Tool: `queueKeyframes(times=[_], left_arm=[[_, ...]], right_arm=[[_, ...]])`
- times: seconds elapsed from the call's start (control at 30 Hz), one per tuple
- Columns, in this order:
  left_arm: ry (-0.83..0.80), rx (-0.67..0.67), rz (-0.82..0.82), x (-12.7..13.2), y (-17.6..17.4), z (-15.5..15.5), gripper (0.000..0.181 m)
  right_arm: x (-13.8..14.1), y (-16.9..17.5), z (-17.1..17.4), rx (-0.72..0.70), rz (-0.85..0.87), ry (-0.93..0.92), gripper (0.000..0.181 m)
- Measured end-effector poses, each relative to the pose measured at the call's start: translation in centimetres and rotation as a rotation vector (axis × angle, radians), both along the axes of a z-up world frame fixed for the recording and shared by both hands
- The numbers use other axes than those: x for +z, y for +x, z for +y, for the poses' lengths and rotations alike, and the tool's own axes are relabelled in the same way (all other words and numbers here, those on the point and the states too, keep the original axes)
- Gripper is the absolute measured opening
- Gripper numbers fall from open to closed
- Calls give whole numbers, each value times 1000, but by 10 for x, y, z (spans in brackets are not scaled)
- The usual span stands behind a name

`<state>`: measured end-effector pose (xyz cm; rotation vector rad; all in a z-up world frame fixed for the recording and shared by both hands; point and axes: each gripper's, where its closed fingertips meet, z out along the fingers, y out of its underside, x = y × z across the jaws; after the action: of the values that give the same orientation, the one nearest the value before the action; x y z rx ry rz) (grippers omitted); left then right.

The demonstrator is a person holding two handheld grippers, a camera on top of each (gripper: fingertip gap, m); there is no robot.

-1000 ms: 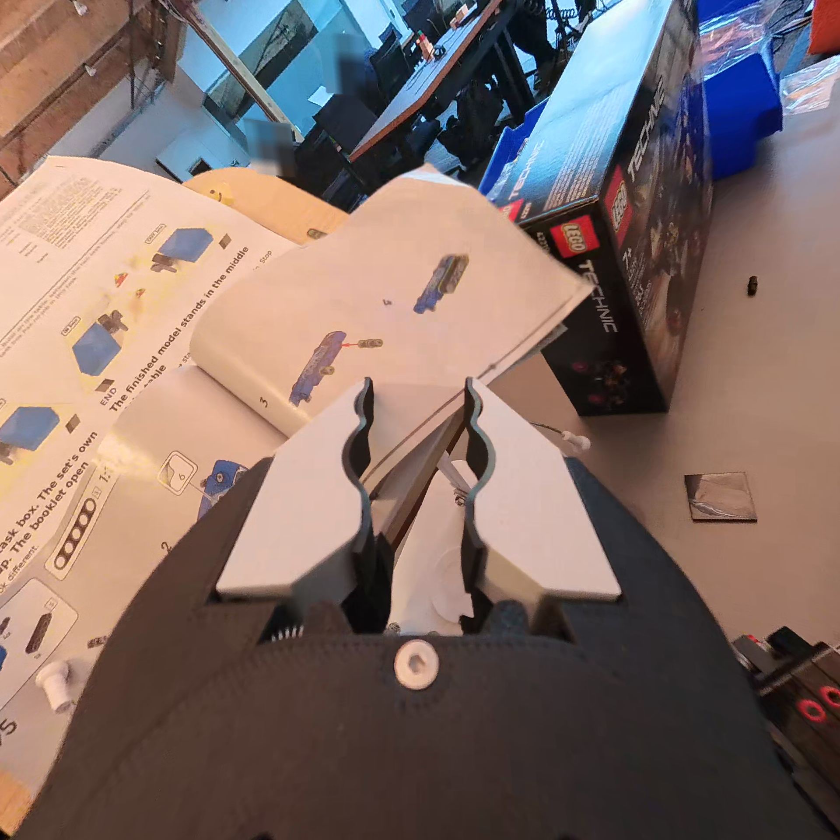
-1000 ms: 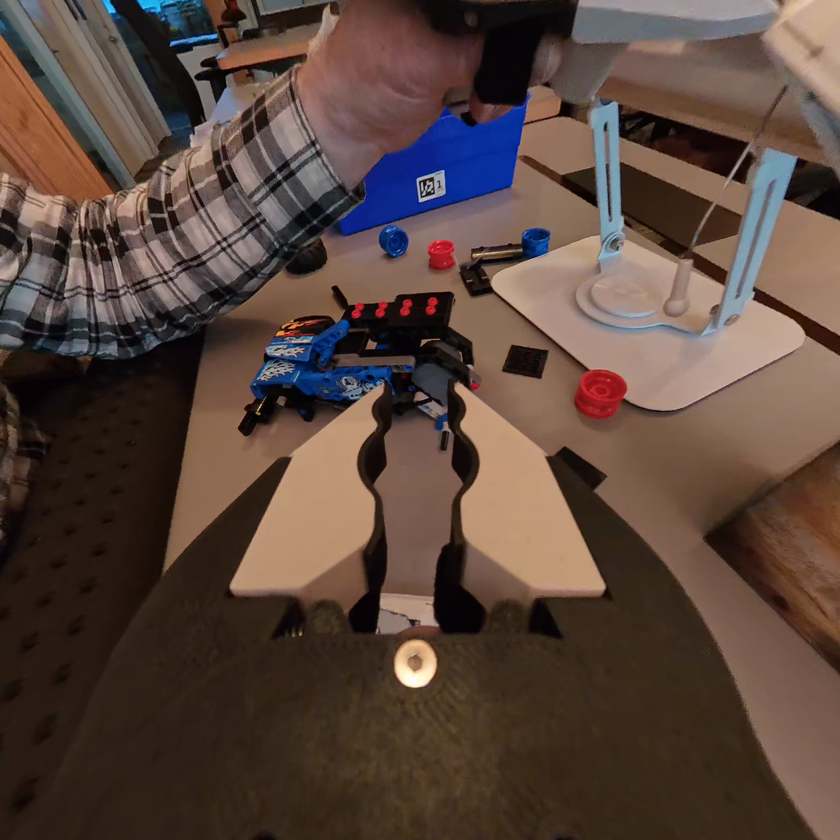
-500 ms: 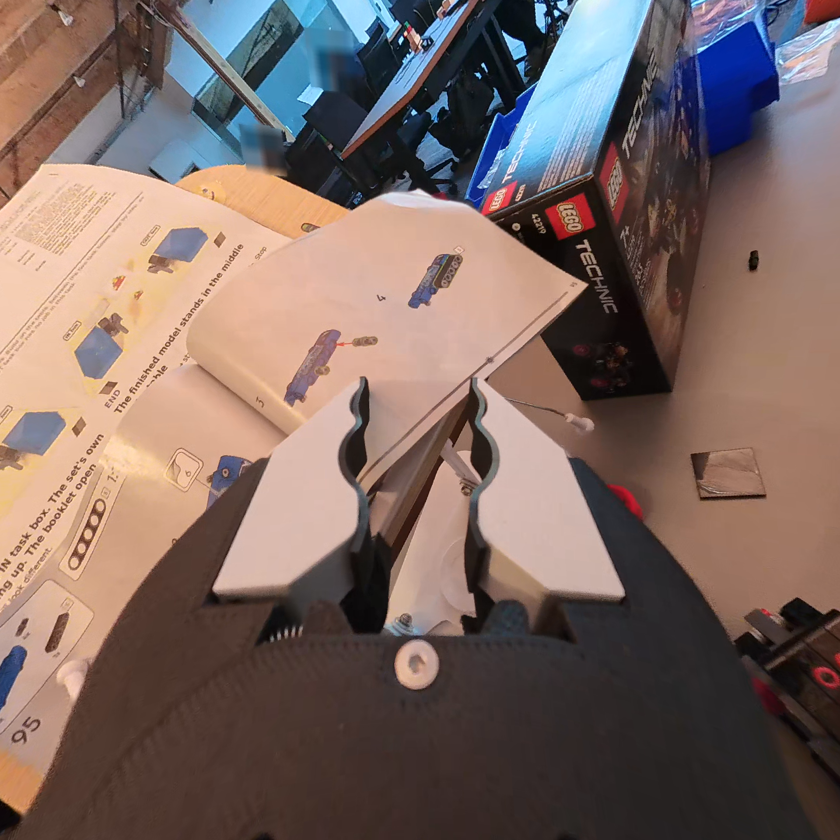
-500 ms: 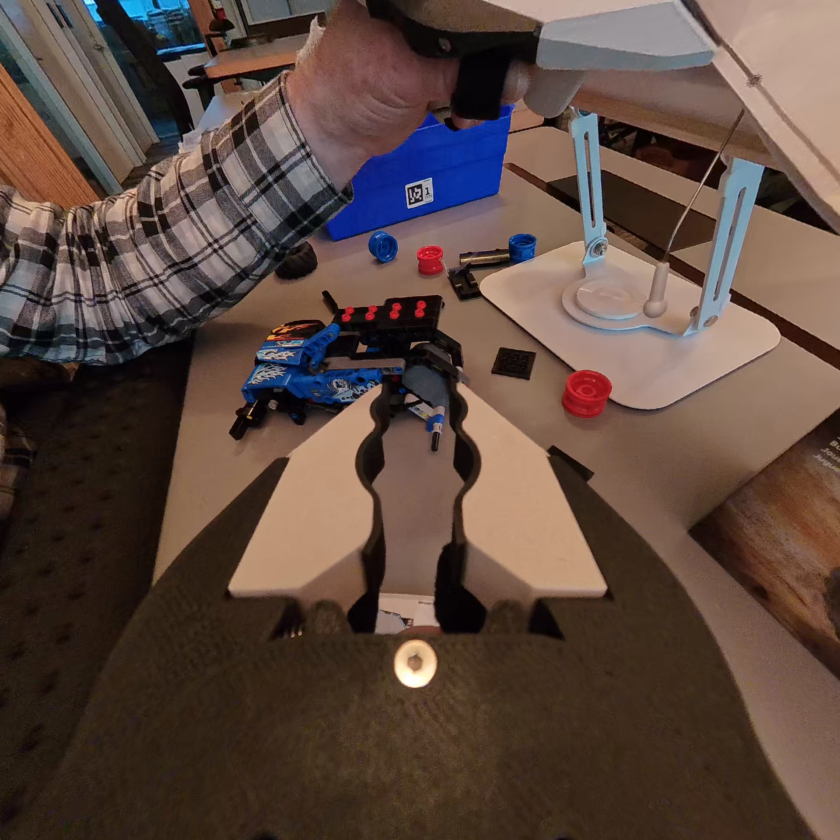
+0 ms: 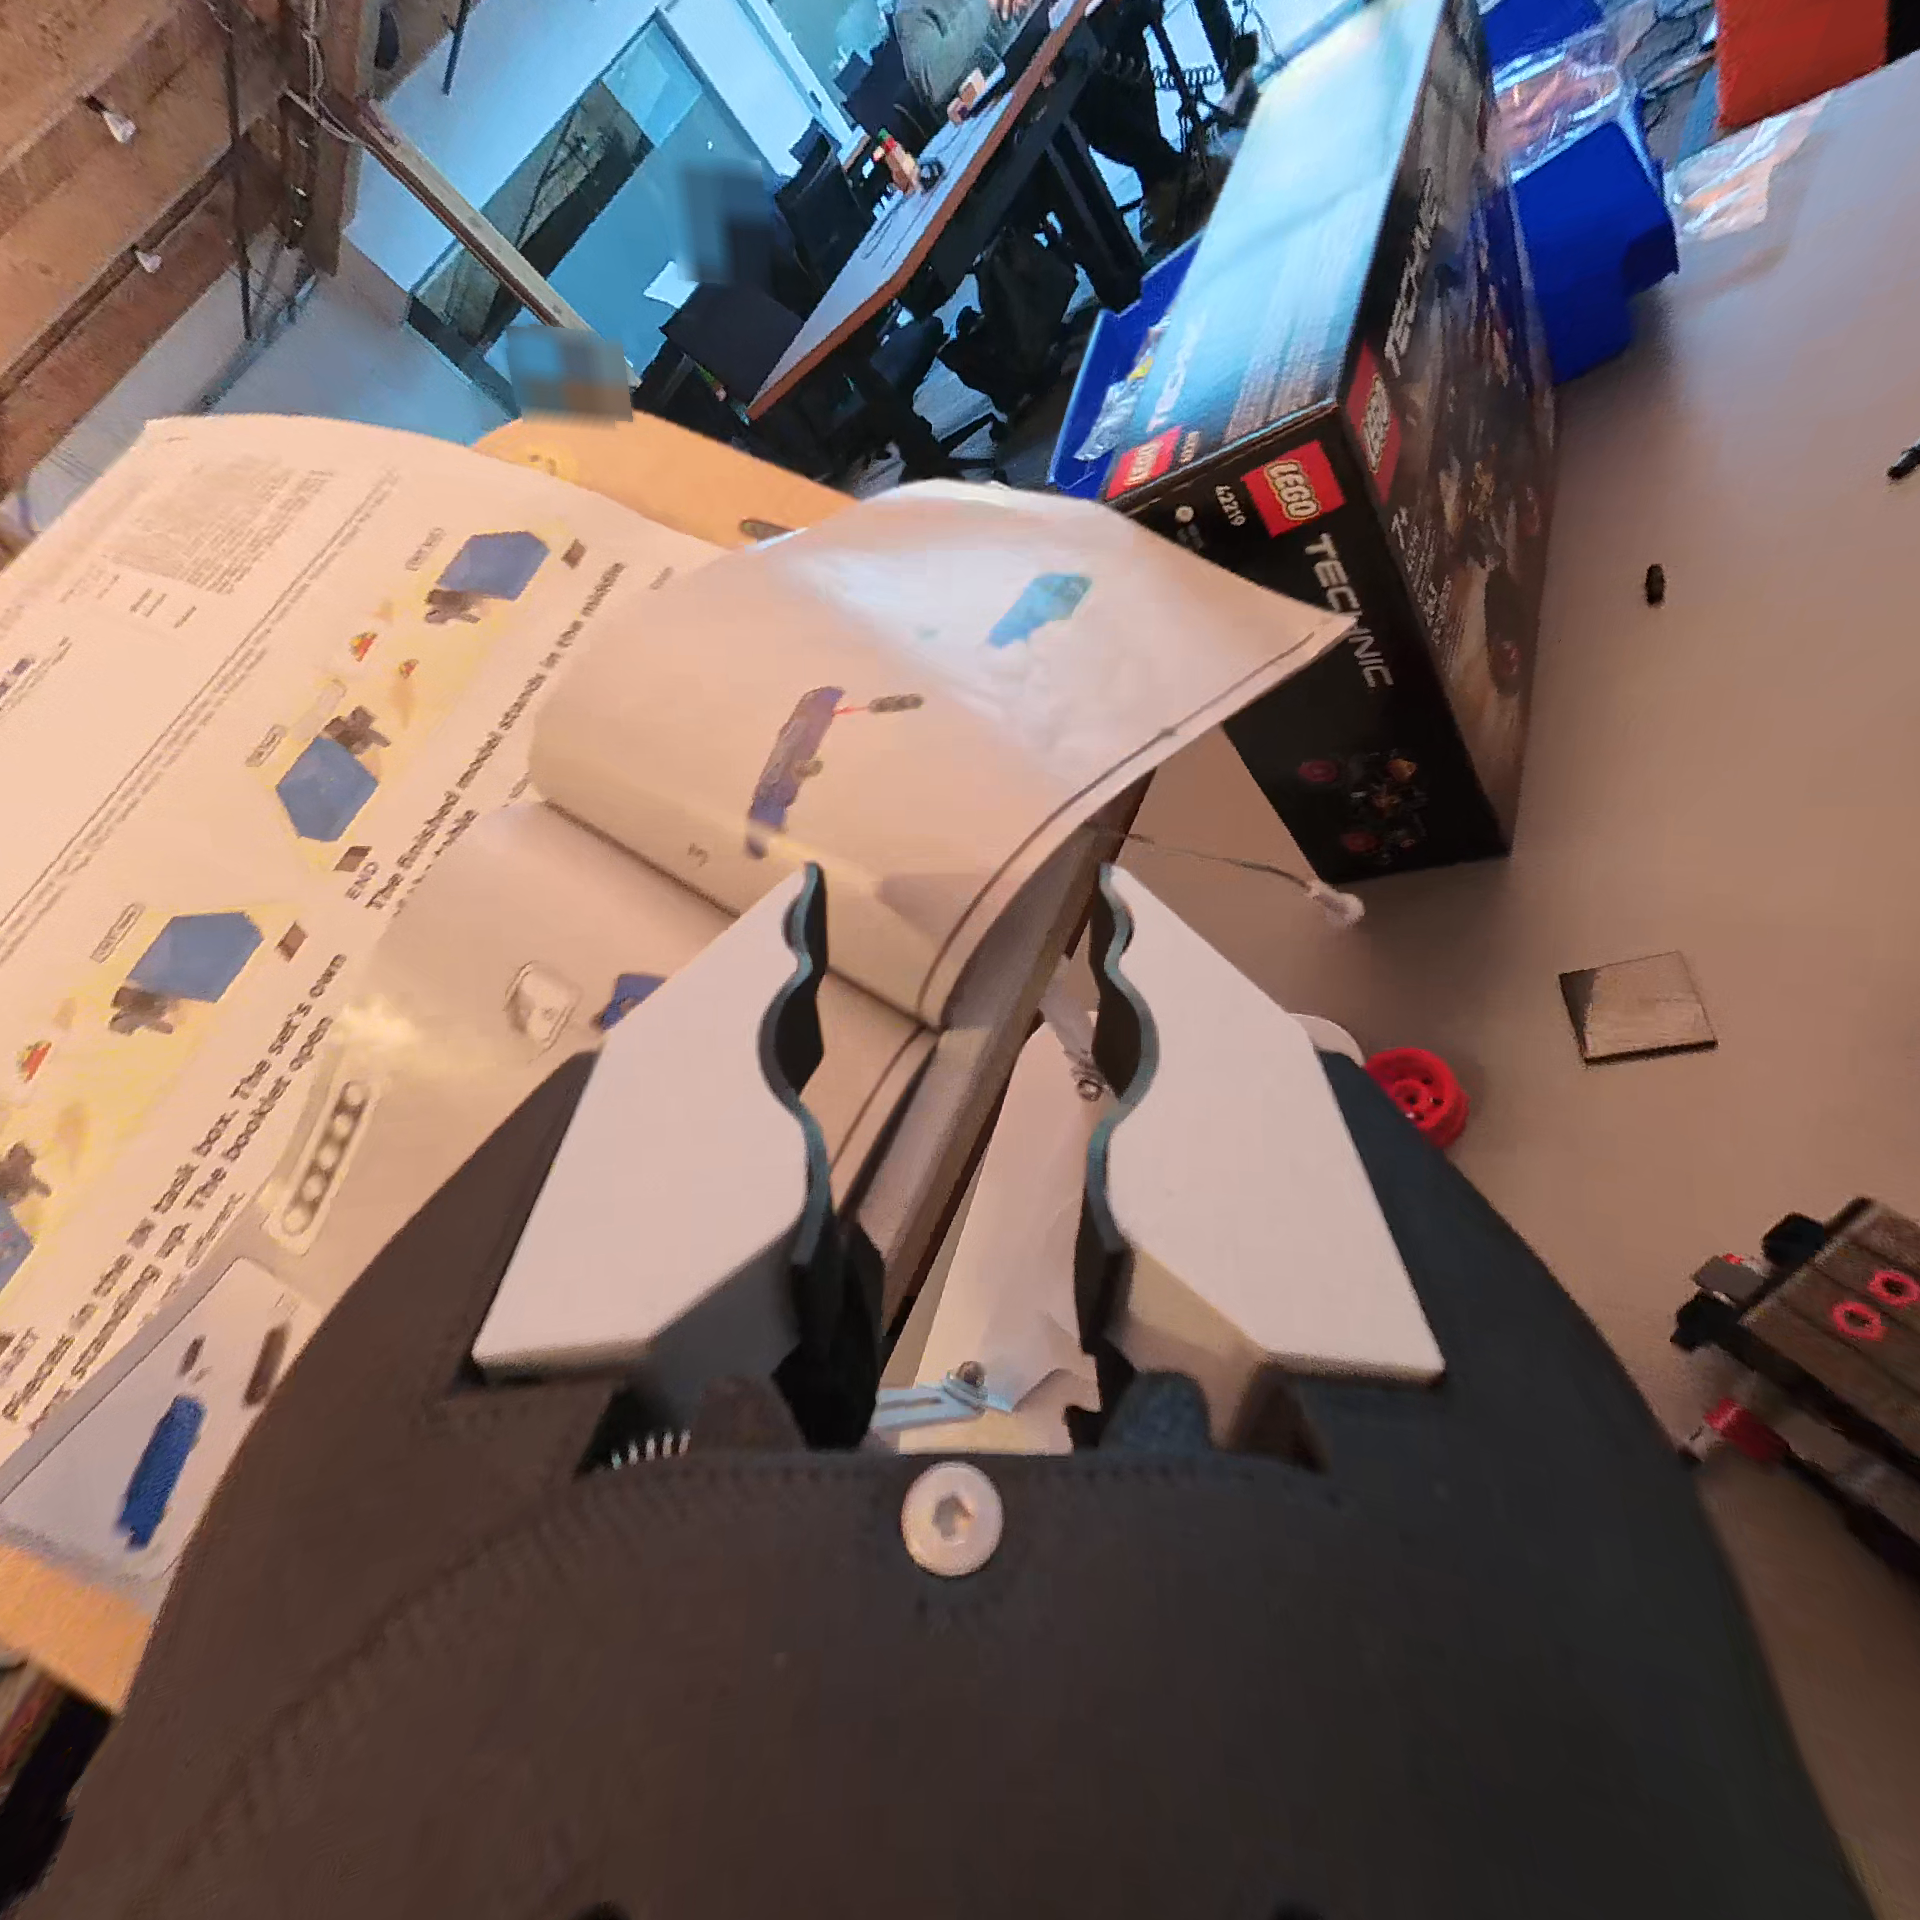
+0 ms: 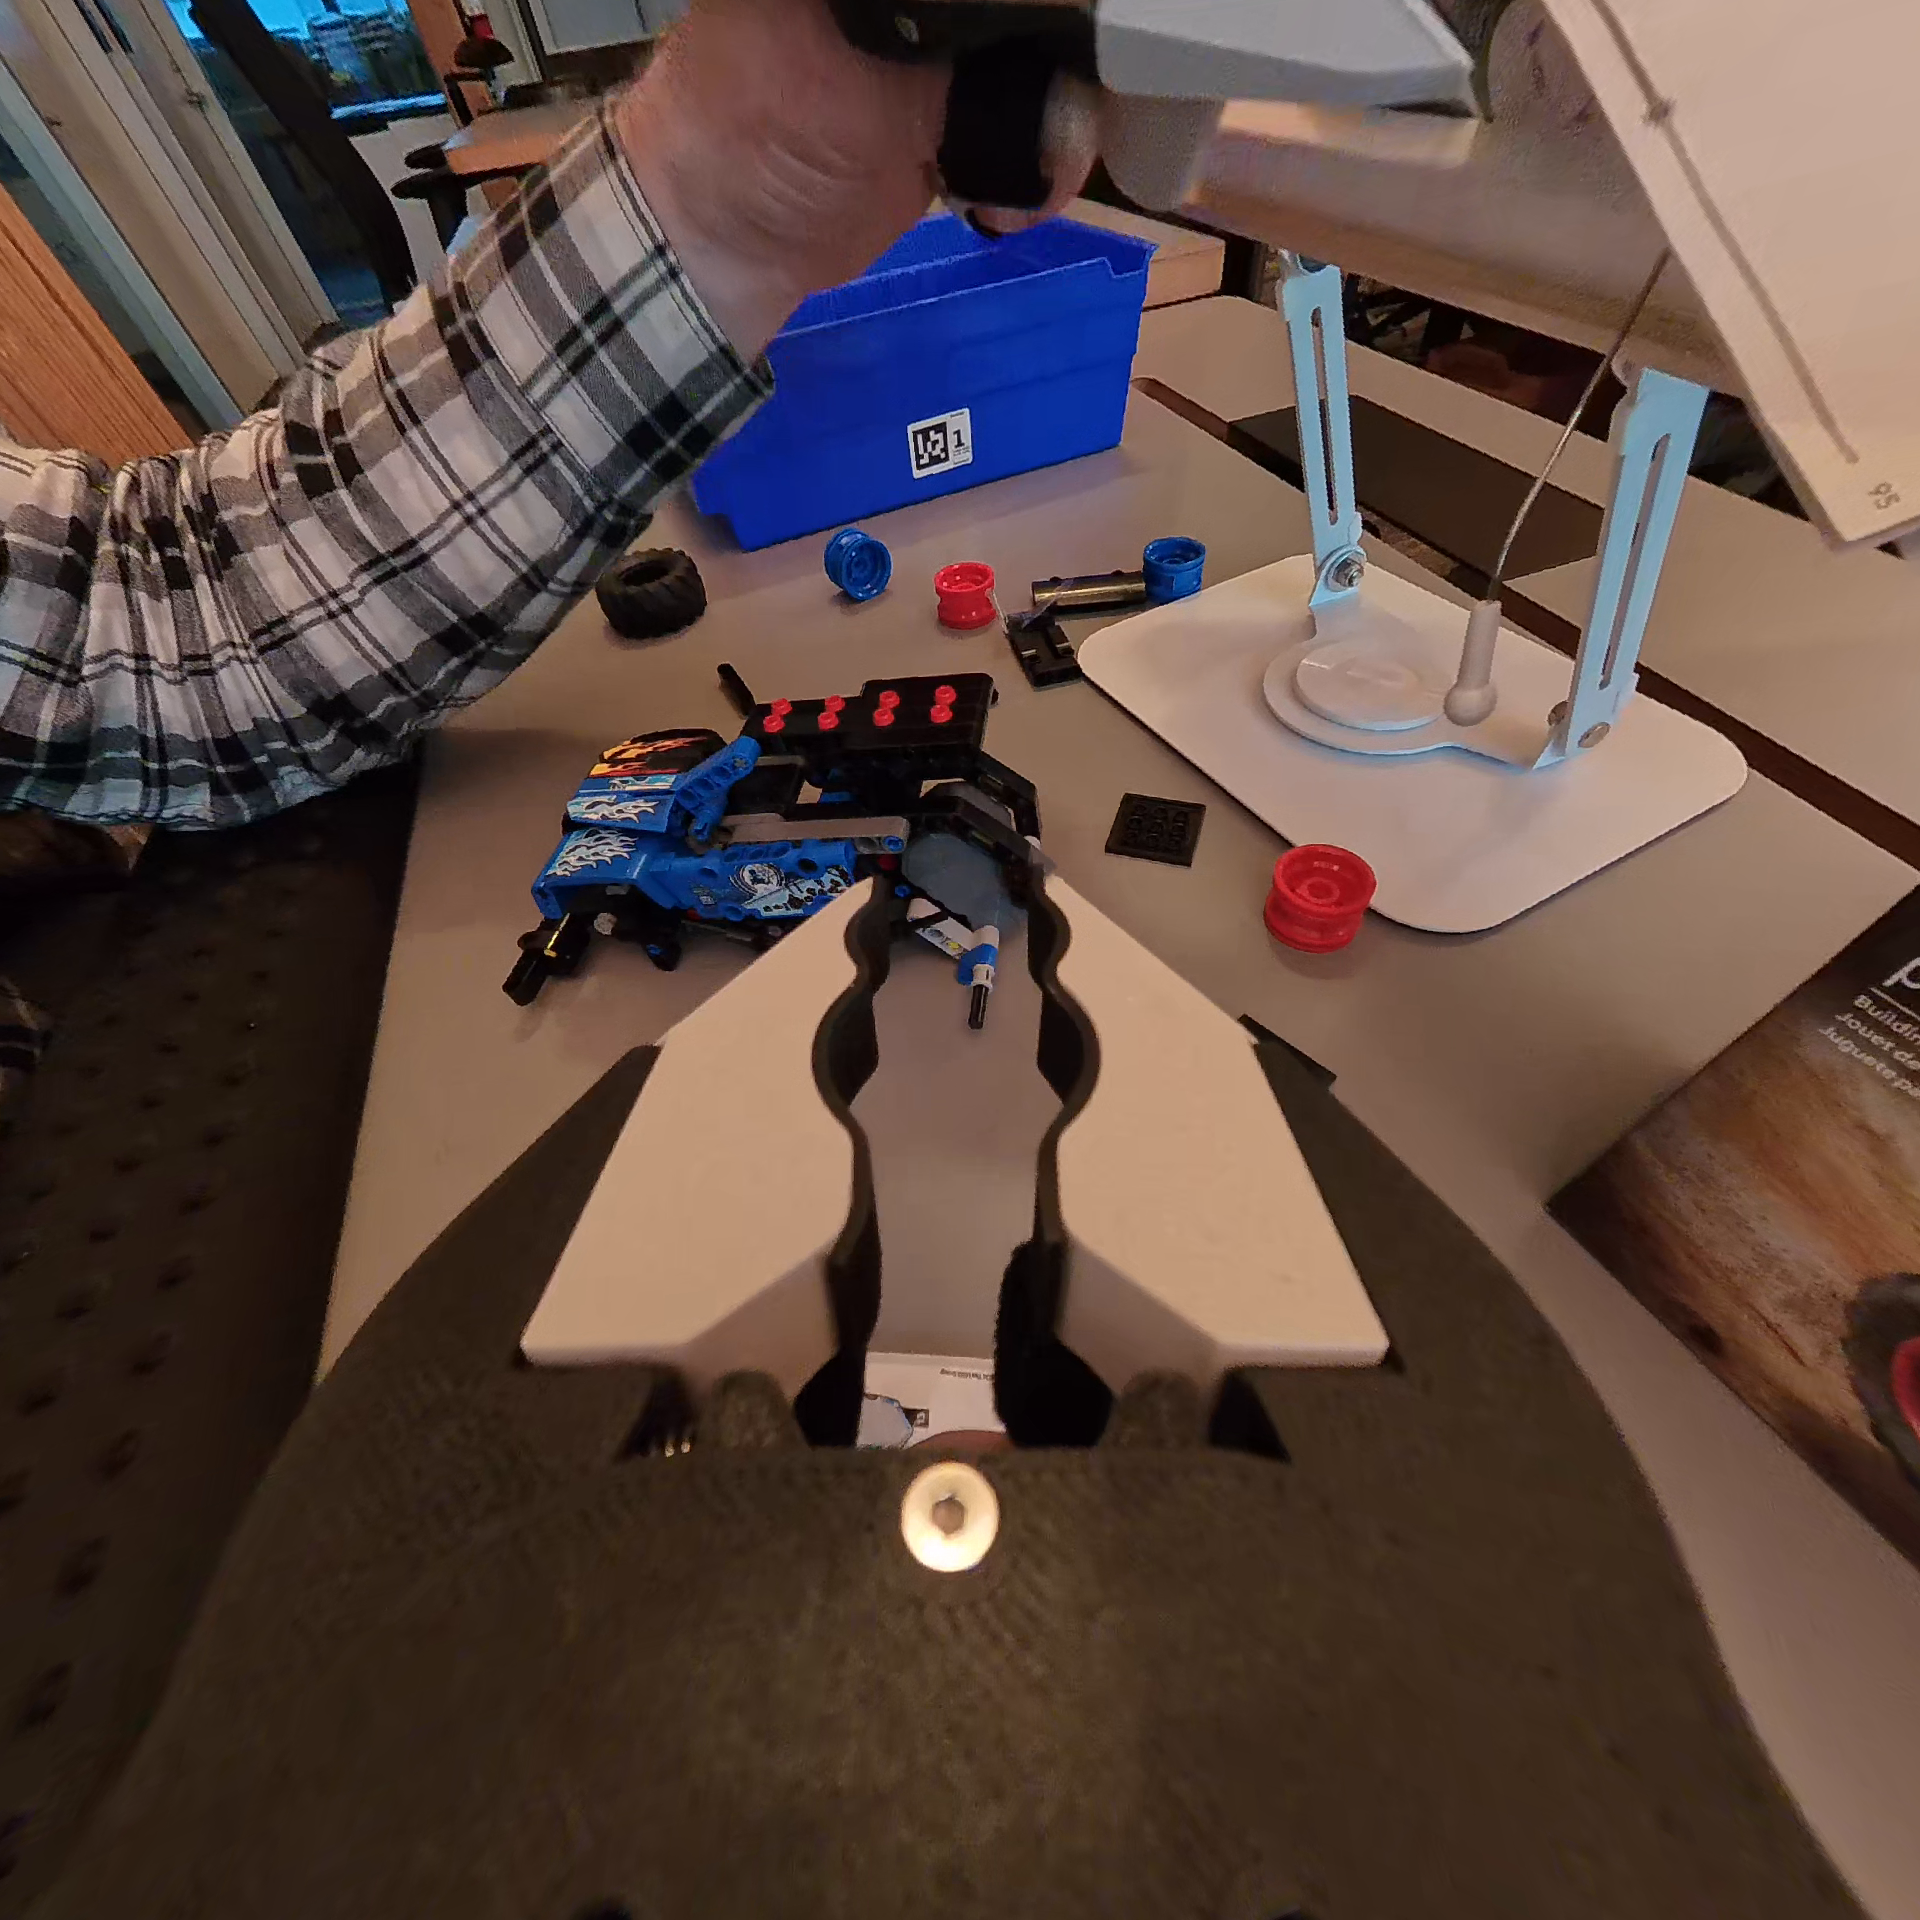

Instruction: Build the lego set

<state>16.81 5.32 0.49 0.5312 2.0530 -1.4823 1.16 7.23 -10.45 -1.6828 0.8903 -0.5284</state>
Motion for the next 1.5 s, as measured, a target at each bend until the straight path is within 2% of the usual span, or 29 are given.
queueKeyframes(times=[0.17,0.33,0.47,0.53,0.63,0.77,0.9,1.0,1.07,1.2,1.4,1.5], left_arm=[[-5,104,42,9,39,33,49],[-37,297,107,13,95,75,51],[-80,343,166,16,114,96,52],[-89,327,178,18,112,97,52],[-90,282,154,22,99,87,53],[-88,155,70,27,53,45,53],[-26,57,-101,8,-1,-8,59],[32,75,-188,-14,-11,-29,54],[24,101,-185,-18,-5,-31,45],[20,50,-118,-16,-8,-25,33],[57,7,-64,-19,-8,-18,26],[77,-31,5,-21,-10,-12,17]], right_arm=[[0,1,0,-3,-1,2,25],[-1,3,-2,-18,-8,-4,26],[-1,8,-6,-58,-41,-50,34],[0,12,-12,-102,-72,-117,42],[16,18,-17,-165,-156,-226,45],[43,31,-26,-207,-191,-292,45],[69,47,-38,-225,-211,-325,46],[85,57,-43,-235,-243,-330,45],[90,63,-46,-240,-252,-316,44],[91,68,-50,-247,-266,-277,44],[84,64,-62,-258,-255,-234,44],[83,63,-66,-264,-256,-224,43]])
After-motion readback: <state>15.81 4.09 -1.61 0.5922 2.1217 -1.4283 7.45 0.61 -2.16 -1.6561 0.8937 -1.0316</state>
